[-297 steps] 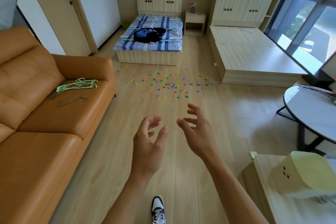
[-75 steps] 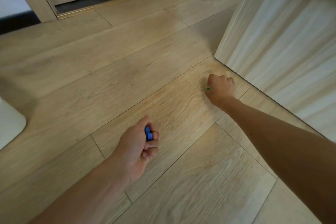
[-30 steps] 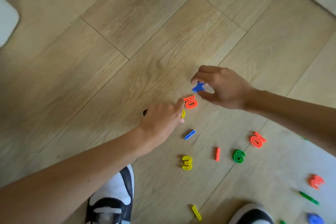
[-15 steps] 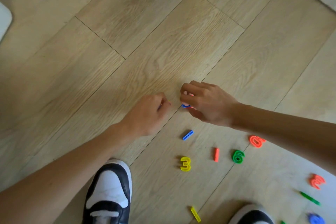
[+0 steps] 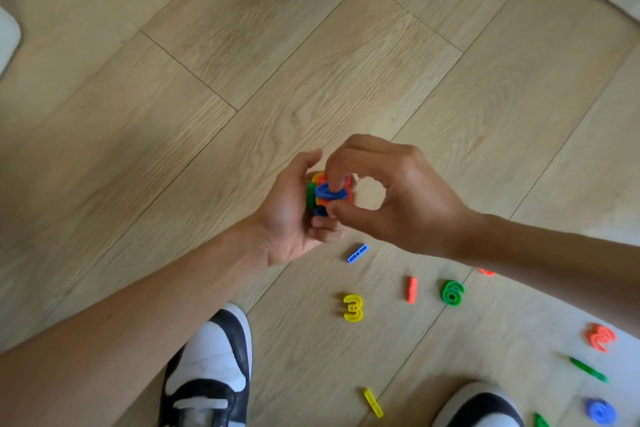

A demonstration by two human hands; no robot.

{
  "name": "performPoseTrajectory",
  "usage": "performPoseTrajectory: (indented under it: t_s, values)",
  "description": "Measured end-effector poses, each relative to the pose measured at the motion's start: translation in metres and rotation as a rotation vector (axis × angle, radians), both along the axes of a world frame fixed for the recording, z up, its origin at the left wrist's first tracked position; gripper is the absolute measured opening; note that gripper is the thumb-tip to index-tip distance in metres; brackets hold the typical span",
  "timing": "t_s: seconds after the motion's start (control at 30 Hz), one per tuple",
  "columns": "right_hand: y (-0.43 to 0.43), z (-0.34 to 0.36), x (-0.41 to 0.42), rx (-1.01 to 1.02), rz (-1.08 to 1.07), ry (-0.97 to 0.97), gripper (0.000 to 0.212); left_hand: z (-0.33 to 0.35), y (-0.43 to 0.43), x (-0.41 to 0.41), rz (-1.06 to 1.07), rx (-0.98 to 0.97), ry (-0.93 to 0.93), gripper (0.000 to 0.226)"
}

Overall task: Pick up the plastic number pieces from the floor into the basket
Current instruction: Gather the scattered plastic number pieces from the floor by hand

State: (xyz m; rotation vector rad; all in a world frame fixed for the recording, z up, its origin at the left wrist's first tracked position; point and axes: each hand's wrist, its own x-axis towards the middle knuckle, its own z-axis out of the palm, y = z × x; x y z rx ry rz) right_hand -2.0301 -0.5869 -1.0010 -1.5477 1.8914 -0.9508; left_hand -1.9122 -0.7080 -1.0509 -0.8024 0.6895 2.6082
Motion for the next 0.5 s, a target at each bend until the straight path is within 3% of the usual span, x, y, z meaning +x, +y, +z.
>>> performPoseTrajectory:
  t_s: [0.07,0.17,0.3,0.43,0.5]
  values:
    - [0.001,0.0,0.003,-0.004,-0.003,0.025,0.014,0.003,0.002,-0.002,-0.024,-0.01,0.016,0.064]
    - [0.004,-0.001,0.005,-0.012,0.003,0.05,0.016,0.005,0.004,-0.002,-0.029,-0.012,0.06,0.068]
    - [0.011,-0.003,0.006,-0.058,0.066,0.234,0.019,0.002,0.005,0.005,0.029,0.003,0.069,0.051]
    - [0.03,-0.017,0.01,-0.053,-0.102,0.09,0.021,-0.008,0.0,0.018,0.081,-0.093,0.013,0.036]
    - [0.044,-0.032,0.011,0.082,-0.036,0.158,0.022,-0.012,-0.002,0.025,0.053,-0.164,-0.031,0.031]
